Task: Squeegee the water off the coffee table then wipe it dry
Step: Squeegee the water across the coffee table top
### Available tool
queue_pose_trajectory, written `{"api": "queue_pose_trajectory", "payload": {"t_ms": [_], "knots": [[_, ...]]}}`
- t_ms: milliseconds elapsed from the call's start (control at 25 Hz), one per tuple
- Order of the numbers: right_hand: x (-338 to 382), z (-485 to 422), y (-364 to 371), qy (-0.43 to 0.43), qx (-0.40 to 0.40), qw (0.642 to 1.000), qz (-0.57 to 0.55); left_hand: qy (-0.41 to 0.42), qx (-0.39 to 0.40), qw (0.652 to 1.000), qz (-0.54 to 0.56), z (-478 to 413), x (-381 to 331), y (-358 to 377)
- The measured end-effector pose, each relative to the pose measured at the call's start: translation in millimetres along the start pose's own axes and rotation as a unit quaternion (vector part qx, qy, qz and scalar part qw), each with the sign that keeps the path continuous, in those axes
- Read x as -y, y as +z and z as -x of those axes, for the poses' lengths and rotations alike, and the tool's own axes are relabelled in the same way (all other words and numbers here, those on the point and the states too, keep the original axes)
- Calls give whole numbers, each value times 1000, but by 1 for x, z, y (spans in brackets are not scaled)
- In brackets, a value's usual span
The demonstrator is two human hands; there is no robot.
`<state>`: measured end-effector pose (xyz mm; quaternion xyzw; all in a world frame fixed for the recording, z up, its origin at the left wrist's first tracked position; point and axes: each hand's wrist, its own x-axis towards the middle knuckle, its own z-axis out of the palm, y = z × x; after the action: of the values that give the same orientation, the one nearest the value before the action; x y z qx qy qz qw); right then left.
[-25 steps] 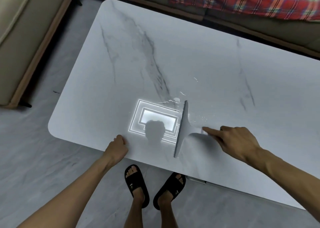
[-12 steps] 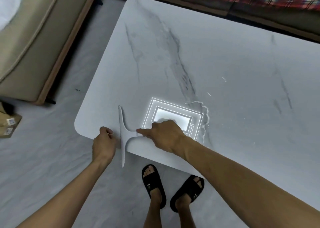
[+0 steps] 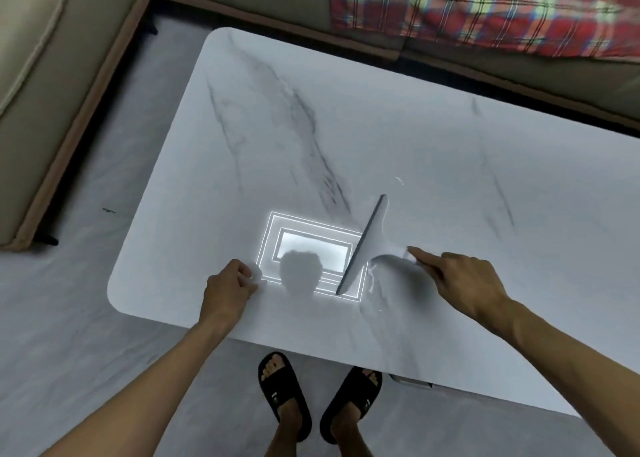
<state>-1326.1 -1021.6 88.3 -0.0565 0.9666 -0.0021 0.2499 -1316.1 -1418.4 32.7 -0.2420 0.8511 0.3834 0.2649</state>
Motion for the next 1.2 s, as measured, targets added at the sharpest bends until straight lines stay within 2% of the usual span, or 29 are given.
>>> {"api": "queue_pose_trajectory", "payload": {"t_ms": [80, 200, 400, 520, 600, 760, 840, 960, 1040, 1200], "knots": [[-22, 19, -11, 27, -4, 1000, 11, 9, 16, 1000, 15, -3, -19, 2], [-15, 21, -29, 10, -12, 1000, 3, 25, 17, 1000, -9, -5, -38, 4], [56, -65, -44, -146, -27, 989, 2, 29, -8, 999, -40, -15, -57, 7], [70, -108, -39, -187, -6, 982, 29, 5, -11, 999, -33, -21, -62, 15], [46, -115, -34, -186, -4, 982, 22, -16, 3, 999, -45, -22, -68, 24], [-56, -99, -31, -148, -7, 989, 23, -66, 25, 997, -38, -28, -103, 55], [-110, -88, -40, -103, -15, 994, 34, -70, 32, 996, -35, -36, -126, 71], [-150, -79, -61, -76, -30, 995, 50, -58, 6, 998, -17, -41, -150, 83], [-138, -88, -75, -109, -28, 992, 53, -66, -45, 997, 20, -42, -155, 82], [-29, -135, -80, -296, -4, 954, 45, -115, -149, 981, 54, -47, -142, 50]]}}
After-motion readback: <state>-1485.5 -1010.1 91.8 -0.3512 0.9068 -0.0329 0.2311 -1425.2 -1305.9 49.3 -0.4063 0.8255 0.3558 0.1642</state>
